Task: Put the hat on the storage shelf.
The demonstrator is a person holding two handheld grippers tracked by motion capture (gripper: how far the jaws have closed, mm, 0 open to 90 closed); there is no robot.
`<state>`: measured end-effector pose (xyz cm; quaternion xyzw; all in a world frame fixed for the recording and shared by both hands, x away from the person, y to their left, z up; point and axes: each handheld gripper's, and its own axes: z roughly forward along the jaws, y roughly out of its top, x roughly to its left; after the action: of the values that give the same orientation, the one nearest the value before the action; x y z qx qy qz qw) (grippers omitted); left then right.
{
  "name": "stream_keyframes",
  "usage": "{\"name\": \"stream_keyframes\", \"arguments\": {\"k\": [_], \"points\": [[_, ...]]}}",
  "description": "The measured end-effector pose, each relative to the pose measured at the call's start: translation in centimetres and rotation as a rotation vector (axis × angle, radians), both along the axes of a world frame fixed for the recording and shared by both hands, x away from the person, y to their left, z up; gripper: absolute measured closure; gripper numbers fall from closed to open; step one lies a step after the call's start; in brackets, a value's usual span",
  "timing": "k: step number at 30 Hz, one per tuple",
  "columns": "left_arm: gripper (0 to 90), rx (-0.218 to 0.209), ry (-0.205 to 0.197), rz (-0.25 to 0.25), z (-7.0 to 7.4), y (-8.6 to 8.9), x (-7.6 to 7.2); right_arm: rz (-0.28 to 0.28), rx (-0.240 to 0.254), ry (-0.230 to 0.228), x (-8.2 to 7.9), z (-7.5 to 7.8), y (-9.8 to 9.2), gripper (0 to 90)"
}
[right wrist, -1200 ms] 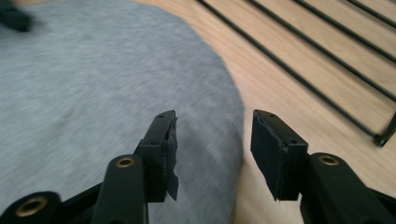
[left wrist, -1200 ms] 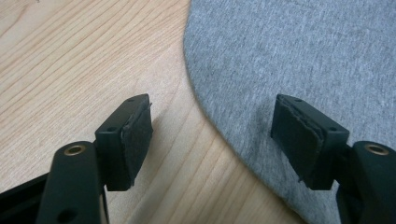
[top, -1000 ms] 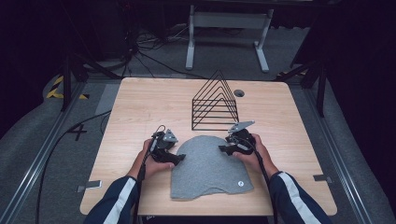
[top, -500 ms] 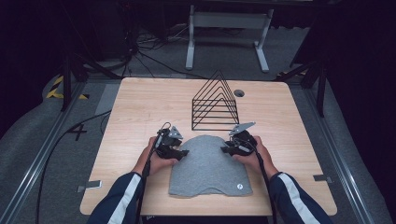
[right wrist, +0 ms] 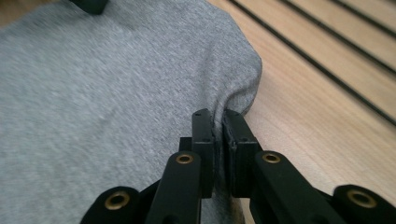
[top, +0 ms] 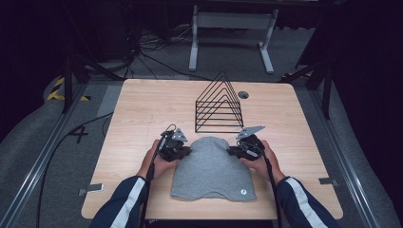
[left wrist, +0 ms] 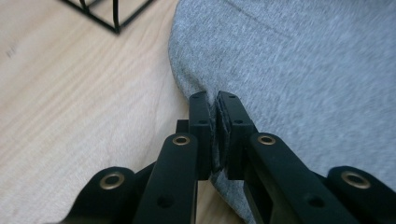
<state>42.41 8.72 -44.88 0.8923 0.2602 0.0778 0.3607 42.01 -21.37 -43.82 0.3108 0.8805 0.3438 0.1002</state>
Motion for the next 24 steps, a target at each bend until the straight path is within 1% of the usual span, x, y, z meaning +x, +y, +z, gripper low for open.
{"name": "stream_keyframes", "arguments": {"k": [1,2,3,5,6,7,8,9,10,11,12,13,14,18,24], "points": [[85.5,-0.001,-0.007,-0.005,0.3,0.0,-0.1,0.004,0.007,-0.019,-0.4,0.6,-0.2,84.8],[85.6,-0.022,-0.022,-0.017,1.2,0.0,-0.5,0.005,0.018,-0.031,-0.7,1.1,-0.5,84.8],[85.6,-0.022,-0.022,-0.017,1.2,0.0,-0.5,0.005,0.018,-0.031,-0.7,1.1,-0.5,84.8],[85.7,-0.040,-0.053,-0.028,2.2,0.0,-0.9,0.012,0.024,-0.056,-1.1,1.8,-0.9,85.1],[87.7,-0.040,-0.073,-0.034,2.6,0.0,-1.1,0.014,0.028,-0.075,-1.4,2.3,-1.1,85.2],[89.0,-0.046,-0.077,-0.044,3.0,0.1,-1.2,0.011,0.044,-0.097,-1.8,3.2,-1.6,85.3],[89.0,-0.050,-0.079,-0.052,3.2,0.1,-1.3,0.010,0.050,-0.104,-1.9,3.6,-1.8,85.4],[89.0,-0.050,-0.089,-0.055,3.6,0.1,-1.5,0.010,0.050,-0.104,-1.9,3.6,-1.8,85.4],[89.1,-0.056,-0.108,-0.060,4.1,0.0,-1.7,0.012,0.059,-0.113,-2.1,4.0,-2.0,85.4],[89.2,-0.059,-0.114,-0.067,4.4,0.0,-1.7,0.008,0.067,-0.129,-2.3,4.6,-2.2,85.5],[89.2,-0.063,-0.123,-0.070,4.7,-0.1,-1.8,0.008,0.066,-0.141,-2.4,4.9,-2.4,85.5],[89.3,-0.061,-0.137,-0.083,5.0,-0.3,-1.8,0.007,0.065,-0.148,-2.5,5.2,-2.4,85.5],[89.3,-0.058,-0.142,-0.085,5.3,-0.4,-1.8,0.003,0.066,-0.163,-2.6,5.6,-2.5,85.4],[89.4,-0.059,-0.176,-0.104,6.7,-1.1,-1.6,-0.005,0.068,-0.185,-2.8,6.6,-3.0,85.5],[89.5,-0.068,-0.231,-0.121,9.5,-2.0,-1.1,-0.024,0.081,-0.226,-3.0,8.4,-4.1,85.5]]}}
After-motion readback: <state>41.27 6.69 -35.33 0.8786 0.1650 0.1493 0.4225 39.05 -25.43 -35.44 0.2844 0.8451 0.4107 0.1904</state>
